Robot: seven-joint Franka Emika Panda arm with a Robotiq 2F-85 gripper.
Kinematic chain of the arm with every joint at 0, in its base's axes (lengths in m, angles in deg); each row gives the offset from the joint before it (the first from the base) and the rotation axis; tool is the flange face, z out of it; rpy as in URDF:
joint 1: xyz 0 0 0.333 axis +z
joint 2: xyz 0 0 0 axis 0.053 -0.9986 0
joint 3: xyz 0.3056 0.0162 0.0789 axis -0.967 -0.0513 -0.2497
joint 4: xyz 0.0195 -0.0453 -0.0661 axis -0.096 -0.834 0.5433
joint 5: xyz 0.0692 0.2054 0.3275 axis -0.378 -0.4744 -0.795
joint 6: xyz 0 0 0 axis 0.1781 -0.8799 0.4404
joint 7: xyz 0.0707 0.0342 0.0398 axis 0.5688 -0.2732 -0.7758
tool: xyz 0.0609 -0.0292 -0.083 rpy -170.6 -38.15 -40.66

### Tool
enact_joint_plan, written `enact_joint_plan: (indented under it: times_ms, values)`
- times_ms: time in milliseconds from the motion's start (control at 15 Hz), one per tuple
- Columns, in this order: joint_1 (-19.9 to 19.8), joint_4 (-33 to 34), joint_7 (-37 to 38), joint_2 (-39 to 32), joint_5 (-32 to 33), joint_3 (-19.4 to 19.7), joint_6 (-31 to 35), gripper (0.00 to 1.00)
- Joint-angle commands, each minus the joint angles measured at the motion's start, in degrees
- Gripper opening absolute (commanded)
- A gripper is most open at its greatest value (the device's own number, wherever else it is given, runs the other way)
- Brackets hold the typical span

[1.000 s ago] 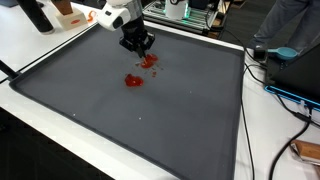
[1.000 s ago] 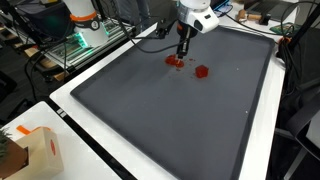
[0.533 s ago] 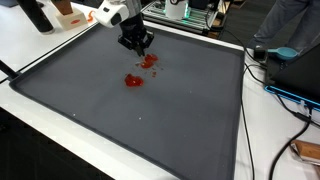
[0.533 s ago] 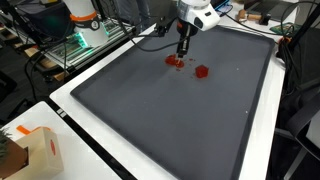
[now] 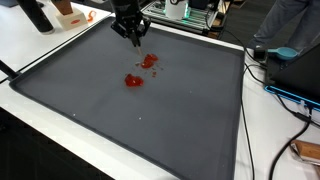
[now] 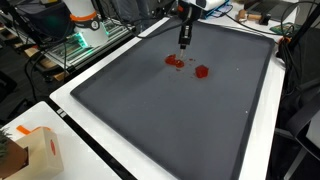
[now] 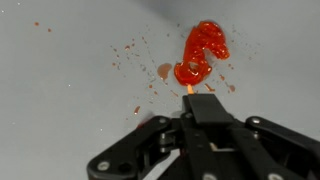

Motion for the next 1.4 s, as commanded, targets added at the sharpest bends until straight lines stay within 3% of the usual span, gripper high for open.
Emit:
enact_joint_plan:
  times_ms: [0,933,1067,1333]
  values:
    - [-0.6,-2.0,-1.6,4.1,-1.4,0.2,-1.4,0.03]
    - [-0.4,-1.3,-3.7,8.0,-3.5,1.5,-3.6,0.03]
    - [-1.1,-1.4,-8.2,7.5,-6.8,1.5,-2.1,0.03]
    - [-3.5,-1.0,-25.7,5.5,-22.0,1.2,-3.1,0.03]
